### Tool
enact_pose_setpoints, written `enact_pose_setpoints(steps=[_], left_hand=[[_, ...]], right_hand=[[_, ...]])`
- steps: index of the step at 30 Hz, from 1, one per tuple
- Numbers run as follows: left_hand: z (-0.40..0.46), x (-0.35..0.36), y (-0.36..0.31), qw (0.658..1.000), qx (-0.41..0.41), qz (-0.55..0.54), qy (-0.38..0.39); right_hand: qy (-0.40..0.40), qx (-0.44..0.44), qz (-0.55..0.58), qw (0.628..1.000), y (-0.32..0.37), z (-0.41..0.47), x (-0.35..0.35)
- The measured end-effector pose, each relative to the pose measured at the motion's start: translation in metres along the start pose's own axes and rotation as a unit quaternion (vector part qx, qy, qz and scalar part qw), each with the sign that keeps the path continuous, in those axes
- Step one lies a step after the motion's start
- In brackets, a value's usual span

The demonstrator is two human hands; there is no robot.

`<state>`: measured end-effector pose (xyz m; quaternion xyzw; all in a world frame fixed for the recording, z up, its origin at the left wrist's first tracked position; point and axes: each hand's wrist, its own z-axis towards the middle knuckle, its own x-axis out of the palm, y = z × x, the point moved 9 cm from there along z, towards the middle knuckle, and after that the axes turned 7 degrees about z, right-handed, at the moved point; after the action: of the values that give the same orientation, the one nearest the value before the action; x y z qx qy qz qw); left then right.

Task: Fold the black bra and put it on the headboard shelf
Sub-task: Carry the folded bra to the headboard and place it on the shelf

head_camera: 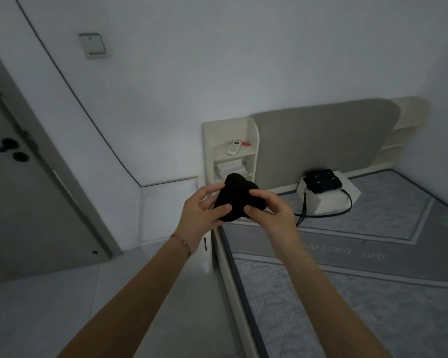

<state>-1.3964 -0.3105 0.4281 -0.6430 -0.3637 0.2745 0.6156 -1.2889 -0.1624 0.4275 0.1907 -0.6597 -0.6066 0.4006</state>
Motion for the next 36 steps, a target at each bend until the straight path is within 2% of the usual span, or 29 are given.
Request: enact_pose_setpoints(steps=[9, 21, 24, 30, 36], left_hand=[[0.180, 0.001, 0.036, 0.999, -0.038, -0.007, 0.010], [0.366, 0.014, 0.113, 0.987, -0.143, -0.064, 0.028], [0.409, 0.019, 0.151, 0.962, -0.227, -0.149, 0.023], [0.487, 0.018, 0.246, 0.890, -0.384, -0.239, -0.052], [0.557, 0.024, 0.308, 0.849, -0.443, -0.271, -0.097]], right_hand=[[-0.020, 0.035, 0.014, 0.999, -0.063, 0.168, -0.010], [-0.082, 0.087, 0.025, 0.993, -0.149, 0.329, -0.041], [-0.116, 0.104, 0.046, 0.987, -0.183, 0.366, -0.058], [-0.225, 0.151, 0.072, 0.960, -0.255, 0.406, -0.103], [-0.297, 0.198, 0.079, 0.931, -0.307, 0.415, -0.133]])
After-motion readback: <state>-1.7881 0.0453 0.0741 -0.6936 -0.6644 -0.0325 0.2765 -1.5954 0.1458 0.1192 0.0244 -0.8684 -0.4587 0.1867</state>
